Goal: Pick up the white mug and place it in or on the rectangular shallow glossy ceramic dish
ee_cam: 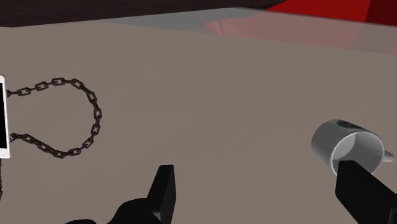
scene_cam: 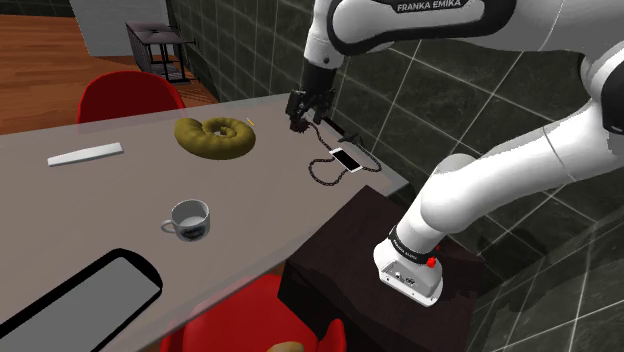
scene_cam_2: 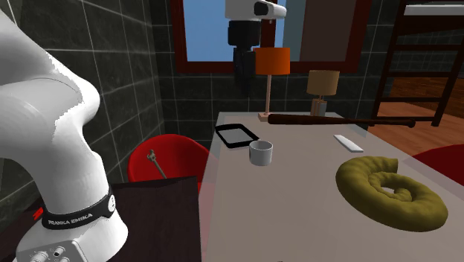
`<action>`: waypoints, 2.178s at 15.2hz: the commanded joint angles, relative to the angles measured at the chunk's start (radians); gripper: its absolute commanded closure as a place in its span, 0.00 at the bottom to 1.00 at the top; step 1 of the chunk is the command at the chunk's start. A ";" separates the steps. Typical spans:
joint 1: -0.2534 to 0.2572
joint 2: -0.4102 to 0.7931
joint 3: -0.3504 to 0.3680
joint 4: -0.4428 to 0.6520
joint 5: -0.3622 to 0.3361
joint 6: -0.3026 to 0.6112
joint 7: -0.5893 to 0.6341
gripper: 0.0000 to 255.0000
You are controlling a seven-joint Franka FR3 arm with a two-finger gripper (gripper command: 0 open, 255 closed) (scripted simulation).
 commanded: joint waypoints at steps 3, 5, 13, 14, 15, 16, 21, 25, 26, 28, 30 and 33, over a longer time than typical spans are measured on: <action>0.018 0.116 0.056 -0.003 0.014 0.126 0.056 0.00; 0.025 0.179 0.083 0.005 0.015 0.184 0.084 0.00; 0.048 0.465 0.171 0.092 -0.041 0.387 0.222 0.00; 0.051 0.503 0.179 0.109 -0.055 0.408 0.242 0.00; 0.056 0.542 0.185 0.127 -0.071 0.427 0.263 0.00; 0.062 0.581 0.190 0.147 -0.088 0.446 0.285 0.00; 0.106 0.779 0.191 0.265 -0.183 0.516 0.393 0.00; 0.159 0.935 0.170 0.384 -0.250 0.547 0.467 0.00; 0.173 0.974 0.164 0.417 -0.264 0.552 0.483 0.00; 0.194 1.028 0.154 0.464 -0.281 0.556 0.502 0.00; 0.199 1.049 0.148 0.466 -0.288 0.574 0.507 0.00; 0.206 1.081 0.140 0.470 -0.298 0.602 0.514 0.00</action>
